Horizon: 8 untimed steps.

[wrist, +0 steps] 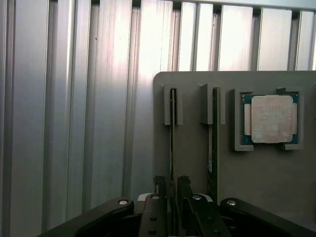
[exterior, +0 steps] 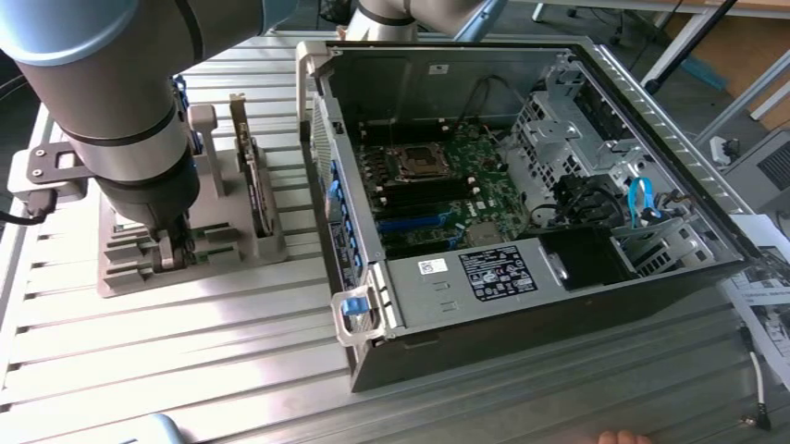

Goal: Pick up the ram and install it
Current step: 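Pick up the ram and move it above insertion slot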

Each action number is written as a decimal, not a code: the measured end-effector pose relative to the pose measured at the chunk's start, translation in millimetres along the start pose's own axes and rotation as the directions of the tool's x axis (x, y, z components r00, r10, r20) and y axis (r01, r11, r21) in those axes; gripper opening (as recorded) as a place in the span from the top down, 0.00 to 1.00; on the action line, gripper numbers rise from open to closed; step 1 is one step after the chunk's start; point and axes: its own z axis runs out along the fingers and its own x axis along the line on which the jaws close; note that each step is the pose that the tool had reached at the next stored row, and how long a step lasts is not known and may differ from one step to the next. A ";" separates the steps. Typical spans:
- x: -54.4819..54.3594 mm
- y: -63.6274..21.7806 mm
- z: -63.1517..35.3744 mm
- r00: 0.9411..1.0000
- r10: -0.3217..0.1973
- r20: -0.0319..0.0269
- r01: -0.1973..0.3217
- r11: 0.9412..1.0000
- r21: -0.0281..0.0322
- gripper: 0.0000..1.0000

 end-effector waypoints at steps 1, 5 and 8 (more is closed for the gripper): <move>0.0 0.0 0.0 1.000 0.000 0.000 0.000 1.000 0.000 0.76; -1.9 -0.1 0.1 1.000 0.000 0.000 0.000 1.000 0.000 0.76; -2.3 -0.2 0.1 1.000 0.000 0.000 0.000 1.000 0.000 0.76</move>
